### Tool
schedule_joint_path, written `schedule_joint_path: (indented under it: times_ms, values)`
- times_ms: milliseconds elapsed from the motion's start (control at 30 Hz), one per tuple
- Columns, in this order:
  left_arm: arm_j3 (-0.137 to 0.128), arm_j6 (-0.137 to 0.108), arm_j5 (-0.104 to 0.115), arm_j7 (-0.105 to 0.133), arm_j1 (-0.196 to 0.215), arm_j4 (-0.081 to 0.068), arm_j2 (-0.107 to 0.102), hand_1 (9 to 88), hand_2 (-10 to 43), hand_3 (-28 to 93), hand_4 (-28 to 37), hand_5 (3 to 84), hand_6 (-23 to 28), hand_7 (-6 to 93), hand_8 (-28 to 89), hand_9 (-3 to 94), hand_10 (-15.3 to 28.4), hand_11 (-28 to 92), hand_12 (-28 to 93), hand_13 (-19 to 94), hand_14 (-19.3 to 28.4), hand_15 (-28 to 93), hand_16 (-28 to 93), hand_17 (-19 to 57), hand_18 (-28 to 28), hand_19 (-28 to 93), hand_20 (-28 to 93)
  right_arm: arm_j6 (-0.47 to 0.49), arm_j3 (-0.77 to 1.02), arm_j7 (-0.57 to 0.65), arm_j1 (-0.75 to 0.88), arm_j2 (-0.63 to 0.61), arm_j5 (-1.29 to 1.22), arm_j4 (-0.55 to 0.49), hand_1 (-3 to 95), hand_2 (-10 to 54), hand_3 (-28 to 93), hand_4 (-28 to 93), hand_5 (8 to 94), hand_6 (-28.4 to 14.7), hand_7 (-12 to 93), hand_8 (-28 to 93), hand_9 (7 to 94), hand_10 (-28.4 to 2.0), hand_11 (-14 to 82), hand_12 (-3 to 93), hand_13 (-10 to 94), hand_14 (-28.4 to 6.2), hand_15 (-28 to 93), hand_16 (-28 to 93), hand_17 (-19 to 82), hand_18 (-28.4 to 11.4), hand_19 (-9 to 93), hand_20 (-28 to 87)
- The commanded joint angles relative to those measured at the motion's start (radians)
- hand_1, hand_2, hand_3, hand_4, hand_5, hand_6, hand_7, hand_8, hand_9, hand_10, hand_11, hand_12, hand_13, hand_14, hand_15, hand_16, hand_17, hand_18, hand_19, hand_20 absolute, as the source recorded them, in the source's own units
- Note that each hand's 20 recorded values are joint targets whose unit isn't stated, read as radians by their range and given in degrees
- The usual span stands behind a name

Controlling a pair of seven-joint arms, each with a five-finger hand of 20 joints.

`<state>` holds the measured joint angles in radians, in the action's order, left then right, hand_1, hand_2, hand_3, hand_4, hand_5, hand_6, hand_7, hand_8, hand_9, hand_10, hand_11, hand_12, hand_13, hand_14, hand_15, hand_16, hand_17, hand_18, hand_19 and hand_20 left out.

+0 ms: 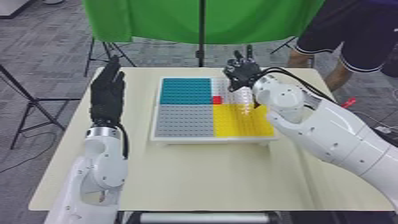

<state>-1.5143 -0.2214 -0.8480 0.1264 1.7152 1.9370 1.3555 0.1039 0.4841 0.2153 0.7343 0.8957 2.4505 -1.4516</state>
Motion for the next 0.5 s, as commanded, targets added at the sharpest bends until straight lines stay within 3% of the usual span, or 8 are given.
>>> schedule_joint_path:
  times_ms: [33,500]
  values:
    - [0.0,0.0,0.004,0.002,0.007,-0.001,0.006,25.5,6.4,73,-19.0,32.2,4.8,10.5,-9,19.1,8.0,5,15,9,9.2,-3,17,-12.0,4.1,10,17,0.016,0.028,-0.009,-0.029,-0.011,0.012,-0.02,27.5,-9.5,90,-21,47.1,9.4,60,-2,36.5,-6.9,9.1,18.3,21,-11.1,-2,38,1,-28.4,15,8]
    - [0.002,-0.002,0.006,0.001,0.016,0.003,0.004,25.6,6.4,73,-19.0,32.1,4.8,10.5,-9,19.1,8.1,5,15,9,9.2,-3,17,-12.0,4.0,10,17,0.023,0.008,-0.009,-0.004,-0.032,0.014,-0.099,26.8,-9.5,90,-21,47.7,9.0,59,-4,35.8,-7.8,8.4,18.6,20,-11.6,-2,39,1,-28.4,14,8]
